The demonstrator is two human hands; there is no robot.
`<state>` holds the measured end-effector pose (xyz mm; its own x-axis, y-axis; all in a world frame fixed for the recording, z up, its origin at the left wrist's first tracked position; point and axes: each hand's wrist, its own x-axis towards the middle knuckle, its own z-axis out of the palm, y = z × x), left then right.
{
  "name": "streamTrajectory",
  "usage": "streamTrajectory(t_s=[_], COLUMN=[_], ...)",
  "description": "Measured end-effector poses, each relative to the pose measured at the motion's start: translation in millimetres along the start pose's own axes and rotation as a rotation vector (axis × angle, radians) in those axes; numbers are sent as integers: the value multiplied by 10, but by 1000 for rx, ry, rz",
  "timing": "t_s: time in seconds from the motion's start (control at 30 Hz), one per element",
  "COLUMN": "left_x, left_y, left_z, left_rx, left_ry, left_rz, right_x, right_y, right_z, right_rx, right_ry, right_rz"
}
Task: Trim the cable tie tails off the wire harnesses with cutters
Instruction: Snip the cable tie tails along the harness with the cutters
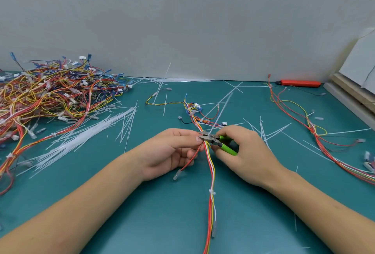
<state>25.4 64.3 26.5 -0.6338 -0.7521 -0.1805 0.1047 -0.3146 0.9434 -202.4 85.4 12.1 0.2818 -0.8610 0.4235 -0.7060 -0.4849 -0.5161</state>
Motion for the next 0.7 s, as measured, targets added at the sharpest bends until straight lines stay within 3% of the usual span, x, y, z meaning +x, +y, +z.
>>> streamTrajectory(t_s=[0.7], left_x=[-3], left_y=[-10], left_z=[-5], left_rx=[-11], left_ry=[1], left_rz=[6], right_x=[-9], right_y=[-49], right_z=[-20], right_rx=[-24], right_ry=[-22], right_rz=[68])
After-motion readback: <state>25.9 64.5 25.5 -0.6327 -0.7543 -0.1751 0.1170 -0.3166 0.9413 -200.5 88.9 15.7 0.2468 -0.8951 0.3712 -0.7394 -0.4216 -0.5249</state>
